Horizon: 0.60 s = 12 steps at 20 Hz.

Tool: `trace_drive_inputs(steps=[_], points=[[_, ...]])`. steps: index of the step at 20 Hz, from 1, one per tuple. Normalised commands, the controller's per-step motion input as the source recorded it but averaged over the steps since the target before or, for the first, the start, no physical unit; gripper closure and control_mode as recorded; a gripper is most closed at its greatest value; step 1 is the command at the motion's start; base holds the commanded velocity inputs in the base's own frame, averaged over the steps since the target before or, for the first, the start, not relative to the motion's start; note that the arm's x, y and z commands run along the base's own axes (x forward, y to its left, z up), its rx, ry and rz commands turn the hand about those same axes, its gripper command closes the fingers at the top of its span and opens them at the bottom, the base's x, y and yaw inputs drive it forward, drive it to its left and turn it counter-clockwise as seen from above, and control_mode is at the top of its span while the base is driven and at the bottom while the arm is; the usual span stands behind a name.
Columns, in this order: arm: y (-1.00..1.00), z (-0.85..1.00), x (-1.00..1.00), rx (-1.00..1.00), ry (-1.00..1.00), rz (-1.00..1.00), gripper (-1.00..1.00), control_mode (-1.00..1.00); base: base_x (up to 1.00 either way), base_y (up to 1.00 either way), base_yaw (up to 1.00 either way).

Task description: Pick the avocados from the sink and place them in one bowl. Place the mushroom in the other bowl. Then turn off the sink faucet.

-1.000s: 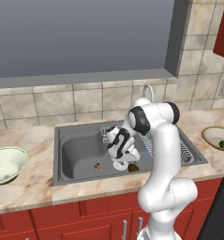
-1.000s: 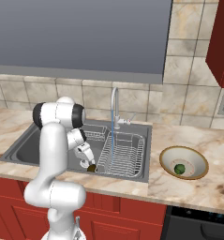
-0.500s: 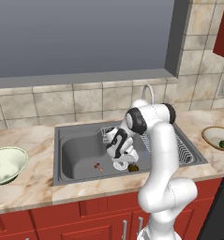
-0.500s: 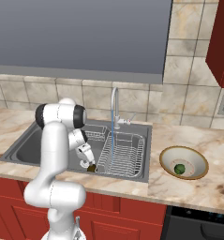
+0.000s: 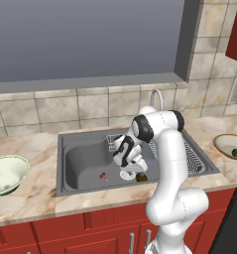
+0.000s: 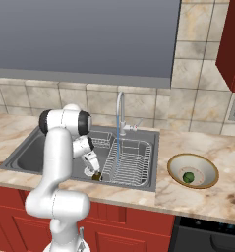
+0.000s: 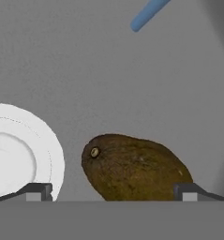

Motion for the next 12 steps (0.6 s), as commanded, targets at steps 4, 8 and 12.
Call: trace_drive_inputs(steps=[4,8,12], points=[[-0.24,-0.06,0.0,0.0,0.0,-0.06,-1.0,-1.0,0.0,0.0,0.0],[-0.2,-0.11,0.0,0.0,0.0,-0.05,-1.0,-1.0,0.0,0.0,0.0],[-0.04,-0.19,-0.02,0.0,0.01,-0.02,-1.0,-1.0,0.0,0.0,0.0]])
